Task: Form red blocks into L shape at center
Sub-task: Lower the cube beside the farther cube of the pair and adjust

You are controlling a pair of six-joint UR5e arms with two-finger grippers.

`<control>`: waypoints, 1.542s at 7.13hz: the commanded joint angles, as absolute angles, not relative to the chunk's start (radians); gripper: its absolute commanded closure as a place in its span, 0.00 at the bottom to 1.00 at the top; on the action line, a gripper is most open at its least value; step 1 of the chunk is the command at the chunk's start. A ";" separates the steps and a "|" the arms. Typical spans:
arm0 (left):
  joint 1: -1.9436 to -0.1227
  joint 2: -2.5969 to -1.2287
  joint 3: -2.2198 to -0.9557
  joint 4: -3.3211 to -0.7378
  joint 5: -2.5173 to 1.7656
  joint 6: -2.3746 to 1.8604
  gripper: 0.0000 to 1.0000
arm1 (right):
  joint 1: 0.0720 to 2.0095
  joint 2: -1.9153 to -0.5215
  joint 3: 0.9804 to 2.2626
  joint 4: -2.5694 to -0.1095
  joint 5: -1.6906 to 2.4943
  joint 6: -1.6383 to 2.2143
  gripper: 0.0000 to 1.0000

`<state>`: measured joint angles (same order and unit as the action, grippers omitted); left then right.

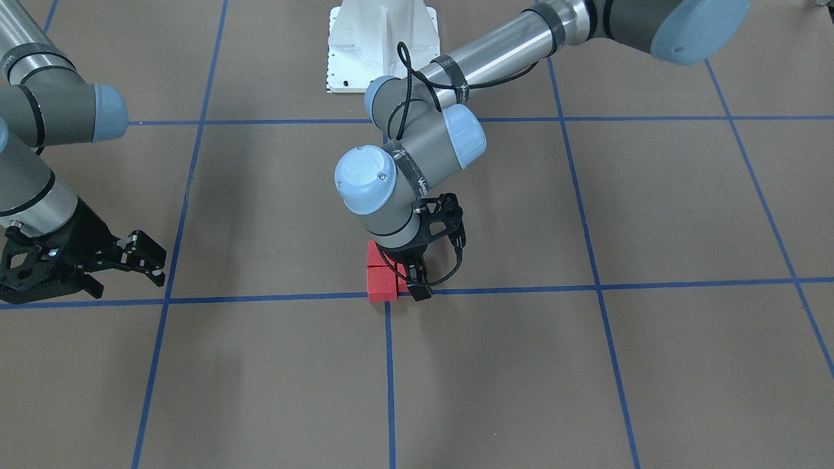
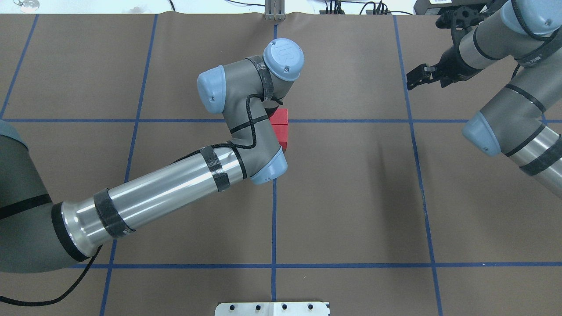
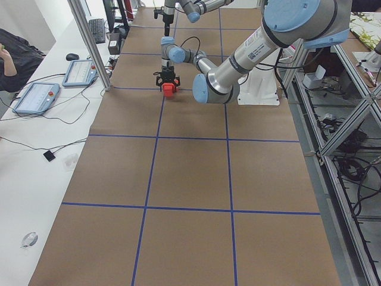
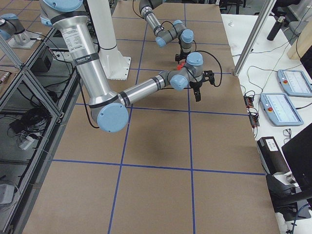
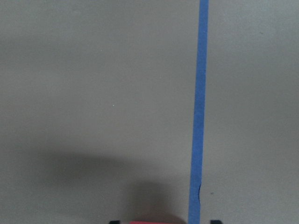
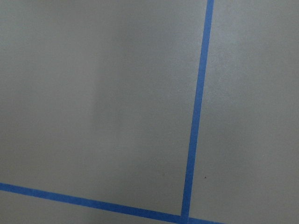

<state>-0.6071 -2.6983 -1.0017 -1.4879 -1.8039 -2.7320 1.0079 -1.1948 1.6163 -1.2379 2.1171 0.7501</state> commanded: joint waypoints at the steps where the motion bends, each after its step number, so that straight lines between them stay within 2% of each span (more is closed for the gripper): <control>1: -0.607 -2.698 -1.002 -1.500 -1.804 -2.732 0.00 | 1.008 -1.198 1.618 -1.238 2.117 0.750 0.01; 11: -0.607 -2.688 -1.011 -1.606 -1.795 -2.718 0.00 | 1.008 -1.198 1.614 -1.238 2.114 0.749 0.01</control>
